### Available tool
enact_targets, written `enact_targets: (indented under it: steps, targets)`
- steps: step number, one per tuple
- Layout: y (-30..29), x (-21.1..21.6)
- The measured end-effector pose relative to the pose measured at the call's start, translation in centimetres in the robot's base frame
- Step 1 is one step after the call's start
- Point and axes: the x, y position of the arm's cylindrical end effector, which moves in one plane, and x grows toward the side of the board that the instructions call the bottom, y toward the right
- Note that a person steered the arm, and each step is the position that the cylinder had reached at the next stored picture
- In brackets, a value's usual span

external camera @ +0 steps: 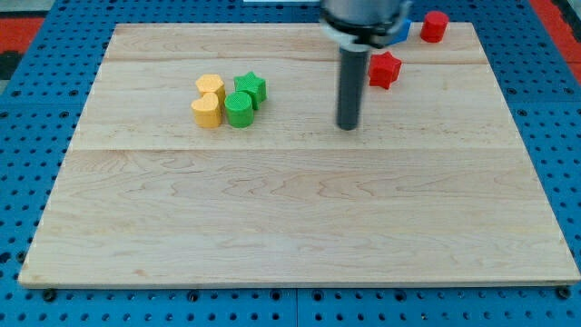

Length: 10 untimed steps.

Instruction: Move the red circle to the blue triangle

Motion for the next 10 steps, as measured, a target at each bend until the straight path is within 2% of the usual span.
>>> enact_targets:
  steps: [1, 3, 5, 6, 7, 9, 10]
  targets:
    - [11.1, -2.4]
    - [24.2, -10.4]
    - [24.6, -18.6]
    - [24.0, -20.7]
    - [21.0, -21.0]
    - [10.1, -20.4]
    - [8.4, -20.3]
